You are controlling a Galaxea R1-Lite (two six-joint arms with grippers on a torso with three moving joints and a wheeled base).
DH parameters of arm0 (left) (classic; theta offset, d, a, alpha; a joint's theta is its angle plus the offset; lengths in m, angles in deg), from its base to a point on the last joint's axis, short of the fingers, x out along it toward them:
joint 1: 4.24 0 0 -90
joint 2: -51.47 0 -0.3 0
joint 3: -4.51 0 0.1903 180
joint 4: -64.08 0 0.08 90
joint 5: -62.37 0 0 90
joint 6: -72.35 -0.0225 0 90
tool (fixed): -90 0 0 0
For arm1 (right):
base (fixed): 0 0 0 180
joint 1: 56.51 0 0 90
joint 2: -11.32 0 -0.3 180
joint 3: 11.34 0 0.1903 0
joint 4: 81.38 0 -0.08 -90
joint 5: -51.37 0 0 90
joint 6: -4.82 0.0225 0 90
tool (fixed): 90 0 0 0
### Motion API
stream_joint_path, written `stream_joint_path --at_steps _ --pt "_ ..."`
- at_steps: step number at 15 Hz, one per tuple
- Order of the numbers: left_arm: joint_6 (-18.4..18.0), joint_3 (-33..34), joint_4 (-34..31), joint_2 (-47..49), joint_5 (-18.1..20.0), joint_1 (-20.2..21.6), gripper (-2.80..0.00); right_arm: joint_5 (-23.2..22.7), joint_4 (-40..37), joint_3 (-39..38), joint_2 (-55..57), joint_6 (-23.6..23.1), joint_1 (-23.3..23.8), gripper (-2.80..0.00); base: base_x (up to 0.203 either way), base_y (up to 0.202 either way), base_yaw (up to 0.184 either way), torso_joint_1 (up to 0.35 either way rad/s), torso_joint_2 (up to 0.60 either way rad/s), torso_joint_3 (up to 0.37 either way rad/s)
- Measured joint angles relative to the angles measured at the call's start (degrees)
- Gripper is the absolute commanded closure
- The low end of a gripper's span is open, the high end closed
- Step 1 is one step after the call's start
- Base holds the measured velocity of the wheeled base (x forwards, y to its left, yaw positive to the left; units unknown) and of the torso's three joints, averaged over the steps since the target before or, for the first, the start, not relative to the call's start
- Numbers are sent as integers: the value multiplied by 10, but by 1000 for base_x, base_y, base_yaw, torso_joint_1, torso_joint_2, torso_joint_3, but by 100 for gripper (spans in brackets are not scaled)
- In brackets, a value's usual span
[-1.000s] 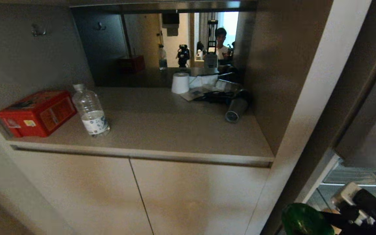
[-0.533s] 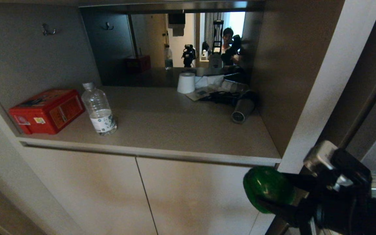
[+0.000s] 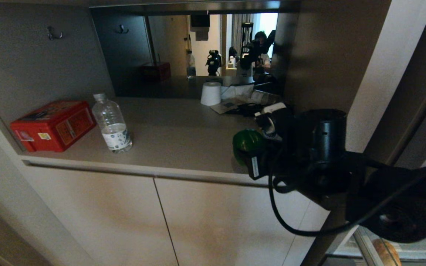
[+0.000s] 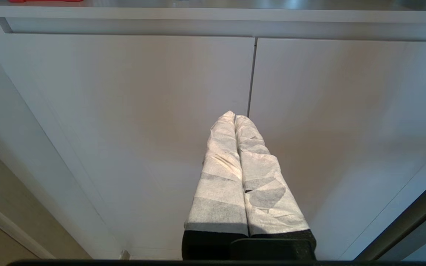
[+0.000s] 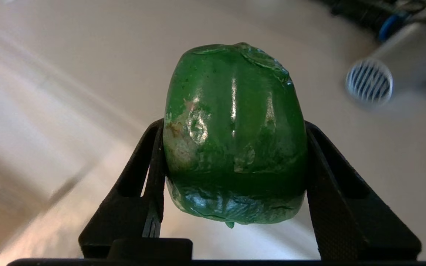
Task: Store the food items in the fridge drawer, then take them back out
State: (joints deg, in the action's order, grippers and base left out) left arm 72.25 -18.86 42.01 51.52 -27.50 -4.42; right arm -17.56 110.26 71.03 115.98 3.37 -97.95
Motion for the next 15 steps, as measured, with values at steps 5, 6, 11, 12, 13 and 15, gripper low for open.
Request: stream_joint_path --at_steps 5,6,11,12,13,15 --pt "0 0 0 0 0 0 0 23 6 90 107 -1 62 0 0 0 0 0 0 0" --pt "0 0 0 0 0 0 0 23 6 103 121 -2 72 0 0 0 0 0 0 0" --pt "0 0 0 0 0 0 0 23 13 155 171 -2 92 0 0 0 0 0 0 0" --pt "0 0 0 0 0 0 0 23 16 162 177 -2 93 0 0 0 0 0 0 0" --pt "0 0 0 0 0 0 0 23 17 167 182 -2 94 0 0 0 0 0 0 0" --pt "0 0 0 0 0 0 0 27 18 170 187 -2 94 -280 0 0 0 0 0 0"
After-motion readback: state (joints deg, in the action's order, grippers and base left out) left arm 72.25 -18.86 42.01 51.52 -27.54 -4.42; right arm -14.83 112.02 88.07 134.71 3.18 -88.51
